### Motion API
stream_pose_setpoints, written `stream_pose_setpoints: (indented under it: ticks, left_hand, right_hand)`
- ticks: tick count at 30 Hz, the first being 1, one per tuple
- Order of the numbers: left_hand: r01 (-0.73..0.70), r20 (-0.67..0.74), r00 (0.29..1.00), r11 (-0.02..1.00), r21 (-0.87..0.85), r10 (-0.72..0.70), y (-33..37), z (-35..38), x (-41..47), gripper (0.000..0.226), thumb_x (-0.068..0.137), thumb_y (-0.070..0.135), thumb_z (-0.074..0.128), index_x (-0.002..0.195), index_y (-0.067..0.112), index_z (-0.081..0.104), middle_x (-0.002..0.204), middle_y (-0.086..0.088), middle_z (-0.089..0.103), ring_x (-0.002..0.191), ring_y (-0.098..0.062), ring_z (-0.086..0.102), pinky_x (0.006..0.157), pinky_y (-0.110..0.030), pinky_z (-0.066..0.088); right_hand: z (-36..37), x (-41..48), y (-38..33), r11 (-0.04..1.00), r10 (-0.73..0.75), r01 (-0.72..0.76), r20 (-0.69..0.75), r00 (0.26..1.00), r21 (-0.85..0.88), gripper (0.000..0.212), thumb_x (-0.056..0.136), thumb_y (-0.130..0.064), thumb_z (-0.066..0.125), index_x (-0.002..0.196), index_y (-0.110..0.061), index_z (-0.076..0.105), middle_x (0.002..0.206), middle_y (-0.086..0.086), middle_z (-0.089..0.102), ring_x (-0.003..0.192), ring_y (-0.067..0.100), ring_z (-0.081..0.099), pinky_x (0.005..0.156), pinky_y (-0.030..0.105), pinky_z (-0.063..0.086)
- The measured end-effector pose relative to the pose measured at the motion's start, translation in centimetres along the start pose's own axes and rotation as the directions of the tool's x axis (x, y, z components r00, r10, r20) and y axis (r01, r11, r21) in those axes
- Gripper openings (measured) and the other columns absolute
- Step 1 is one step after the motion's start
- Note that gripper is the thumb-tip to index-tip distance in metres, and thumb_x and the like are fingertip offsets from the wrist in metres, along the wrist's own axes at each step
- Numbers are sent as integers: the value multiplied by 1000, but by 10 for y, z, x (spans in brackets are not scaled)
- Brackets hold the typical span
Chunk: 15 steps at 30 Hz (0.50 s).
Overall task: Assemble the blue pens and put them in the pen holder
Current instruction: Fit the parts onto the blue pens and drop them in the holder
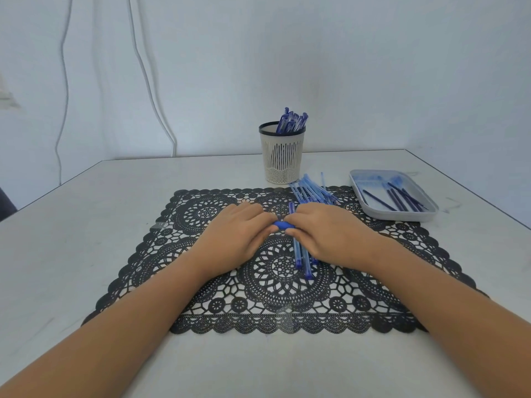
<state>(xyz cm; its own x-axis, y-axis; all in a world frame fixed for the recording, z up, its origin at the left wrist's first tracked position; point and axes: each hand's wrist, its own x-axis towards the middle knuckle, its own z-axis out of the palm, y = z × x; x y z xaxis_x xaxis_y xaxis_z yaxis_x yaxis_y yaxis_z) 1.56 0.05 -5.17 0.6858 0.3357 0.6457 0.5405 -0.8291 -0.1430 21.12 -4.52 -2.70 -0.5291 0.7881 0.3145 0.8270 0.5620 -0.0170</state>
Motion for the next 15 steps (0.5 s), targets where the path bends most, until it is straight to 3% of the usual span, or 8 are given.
stream_pose_setpoints:
  ticks: [5,8,12,15]
  left_hand:
    - [39,5,999,999,-18,-39,2,-2,1,36,99,39,25,102,17,54,81,2,56,69,-14,48,63,-28,36]
    - [44,29,999,998,-33,-44,1,-2,1,32,99,40,25,104,21,50,81,2,56,72,-13,46,65,-28,36]
    - [60,29,998,997,-38,-59,-2,-2,0,24,97,38,32,105,22,48,83,3,54,73,-12,47,66,-27,38]
    - [64,35,997,998,-7,-64,0,-2,0,22,94,34,37,103,19,51,82,1,55,71,-15,49,64,-28,40]
  right_hand:
    - [0,1,-2,999,-7,5,-50,999,-37,25,99,-34,31,98,-16,50,75,-7,49,64,15,51,58,30,43]
    - [2,0,-1,999,-31,30,-77,997,-11,27,97,-35,32,91,-16,49,56,-11,38,47,9,38,45,24,31]
    - [1,0,6,999,8,-4,-115,993,32,44,91,-49,26,95,-19,58,46,-12,31,38,0,28,41,20,19]
    - [-1,-2,6,998,37,-43,-120,992,-45,54,86,-59,19,99,-24,58,47,-10,37,40,2,33,40,21,26]
